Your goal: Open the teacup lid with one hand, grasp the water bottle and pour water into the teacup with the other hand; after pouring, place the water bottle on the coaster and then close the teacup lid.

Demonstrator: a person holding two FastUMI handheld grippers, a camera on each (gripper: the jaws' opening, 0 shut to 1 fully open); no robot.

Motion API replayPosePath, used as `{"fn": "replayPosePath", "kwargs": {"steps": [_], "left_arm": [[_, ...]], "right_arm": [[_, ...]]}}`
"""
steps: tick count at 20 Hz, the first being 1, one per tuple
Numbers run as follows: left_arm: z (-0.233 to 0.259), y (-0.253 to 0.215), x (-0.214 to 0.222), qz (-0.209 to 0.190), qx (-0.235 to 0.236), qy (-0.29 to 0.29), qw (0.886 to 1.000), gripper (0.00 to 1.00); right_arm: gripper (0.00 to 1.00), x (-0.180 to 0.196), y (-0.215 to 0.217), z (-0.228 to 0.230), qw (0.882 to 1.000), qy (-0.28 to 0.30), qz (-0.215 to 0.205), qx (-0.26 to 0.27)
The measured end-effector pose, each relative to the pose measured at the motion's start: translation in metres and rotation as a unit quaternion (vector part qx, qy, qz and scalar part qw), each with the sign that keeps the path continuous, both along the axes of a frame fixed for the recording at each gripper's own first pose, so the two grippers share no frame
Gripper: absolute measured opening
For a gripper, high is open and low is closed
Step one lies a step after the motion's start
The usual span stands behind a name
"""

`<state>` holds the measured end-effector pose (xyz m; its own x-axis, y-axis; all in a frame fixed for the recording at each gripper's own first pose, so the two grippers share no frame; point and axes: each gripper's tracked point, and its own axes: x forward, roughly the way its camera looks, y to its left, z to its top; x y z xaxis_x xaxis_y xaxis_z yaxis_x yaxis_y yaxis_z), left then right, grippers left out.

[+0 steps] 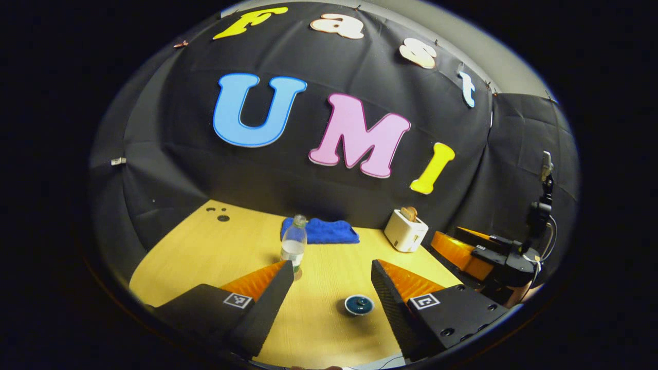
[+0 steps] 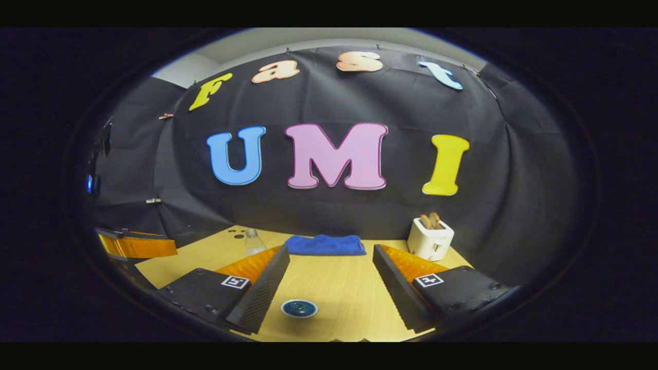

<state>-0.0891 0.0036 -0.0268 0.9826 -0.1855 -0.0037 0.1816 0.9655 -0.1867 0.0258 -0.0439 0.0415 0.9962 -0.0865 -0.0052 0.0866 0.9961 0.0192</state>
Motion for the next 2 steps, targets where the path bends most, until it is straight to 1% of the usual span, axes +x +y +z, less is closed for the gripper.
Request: {"fn": "replayPosePath", "kwargs": {"steps": [2], "left_arm": [[0.028,0.006,-0.005,0.025,0.017,-0.036,0.999,0.95]], "right_arm": [[1.0,-0.008,0.005,0.015,1.0,-0.006,-0.007,0.007]]}}
